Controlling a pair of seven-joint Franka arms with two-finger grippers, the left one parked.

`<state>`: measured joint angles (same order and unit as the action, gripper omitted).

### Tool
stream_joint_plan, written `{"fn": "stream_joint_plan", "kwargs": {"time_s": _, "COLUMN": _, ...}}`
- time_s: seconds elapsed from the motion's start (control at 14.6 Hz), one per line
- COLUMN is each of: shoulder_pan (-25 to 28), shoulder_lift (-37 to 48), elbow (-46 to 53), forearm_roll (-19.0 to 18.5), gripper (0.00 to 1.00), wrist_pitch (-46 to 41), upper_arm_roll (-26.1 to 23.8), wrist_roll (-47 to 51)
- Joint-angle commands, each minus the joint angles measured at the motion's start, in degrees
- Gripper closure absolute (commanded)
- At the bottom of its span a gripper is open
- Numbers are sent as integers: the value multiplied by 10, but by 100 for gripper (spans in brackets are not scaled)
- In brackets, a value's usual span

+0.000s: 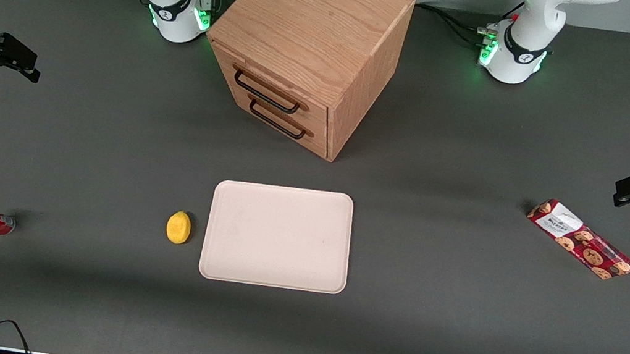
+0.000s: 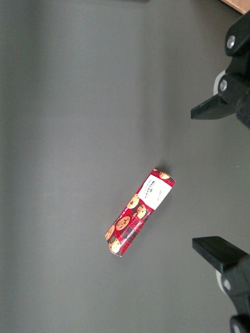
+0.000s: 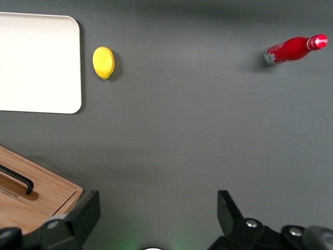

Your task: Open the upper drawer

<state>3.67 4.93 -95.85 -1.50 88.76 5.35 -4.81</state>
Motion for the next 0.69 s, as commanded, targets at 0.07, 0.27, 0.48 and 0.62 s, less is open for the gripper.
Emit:
{"fn": "stream_joint_plan", "kwargs": {"time_s": 0.07, "shoulder_pan": -2, "shoulder_lift": -10, "elbow": 18, "forearm_roll": -3, "gripper": 0, "wrist_pitch": -11, "upper_arm_roll": 0, "wrist_roll": 1}}
{"fn": "stream_joint_plan", "kwargs": {"time_s": 0.27, "shoulder_pan": 3, "shoulder_lift": -10, "elbow": 19, "forearm_roll": -3, "gripper": 0, "wrist_pitch": -18, "upper_arm_roll": -3, "wrist_roll": 0}}
{"fn": "stream_joint_plan", "kwargs": {"time_s": 0.48, "shoulder_pan": 33, "shoulder_lift": -9, "elbow": 19, "forearm_roll": -3, "gripper": 0, "wrist_pitch": -21, "upper_arm_roll": -4, "wrist_roll": 1}}
{"fn": "stream_joint_plan", "kwargs": {"time_s": 0.62, "shoulder_pan": 78, "shoulder_lift": -10, "elbow": 19, "forearm_roll": 1, "gripper": 0, "wrist_pitch": -37, "upper_arm_roll": -3, "wrist_roll": 1}}
